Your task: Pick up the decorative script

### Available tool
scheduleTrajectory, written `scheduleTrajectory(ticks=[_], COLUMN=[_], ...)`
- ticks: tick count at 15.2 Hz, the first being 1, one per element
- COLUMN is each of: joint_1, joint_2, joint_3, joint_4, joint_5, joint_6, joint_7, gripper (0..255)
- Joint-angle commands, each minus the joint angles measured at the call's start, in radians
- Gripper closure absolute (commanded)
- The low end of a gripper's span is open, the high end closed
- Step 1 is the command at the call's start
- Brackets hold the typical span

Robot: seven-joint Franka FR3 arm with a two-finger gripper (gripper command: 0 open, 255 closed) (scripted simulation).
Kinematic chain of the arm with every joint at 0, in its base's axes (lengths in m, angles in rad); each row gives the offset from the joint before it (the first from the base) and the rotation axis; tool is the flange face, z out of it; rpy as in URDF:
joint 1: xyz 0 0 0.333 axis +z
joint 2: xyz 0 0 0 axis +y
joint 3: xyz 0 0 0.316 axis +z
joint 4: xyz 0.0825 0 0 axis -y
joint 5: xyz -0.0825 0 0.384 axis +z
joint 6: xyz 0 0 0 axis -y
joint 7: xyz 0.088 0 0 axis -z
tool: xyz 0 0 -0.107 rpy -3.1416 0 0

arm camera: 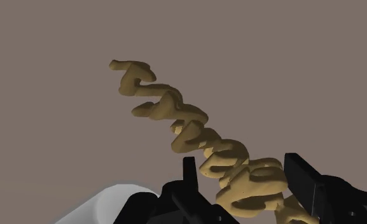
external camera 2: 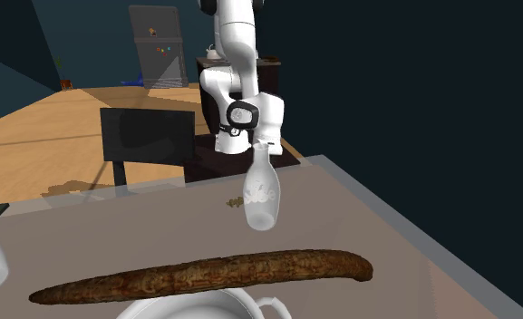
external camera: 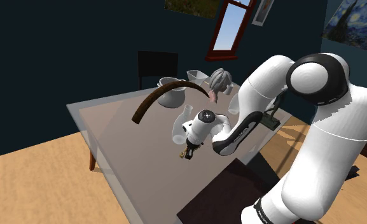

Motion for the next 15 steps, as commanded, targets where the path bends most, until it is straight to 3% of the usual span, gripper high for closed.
scheduleTrajectory(ticks=[1,7,15], joint_1=[0.001,-0.001,-0.064], joint_2=[0.001,0.0,-0.145], joint_3=[-0.001,0.0,0.096], joint_4=[0.0,0.0,-0.064], joint_5=[-0.002,0.0,0.248], joint_6=[0.0,0.0,-0.069], joint_7=[0.002,-0.001,-0.229], gripper=[255,255,255])
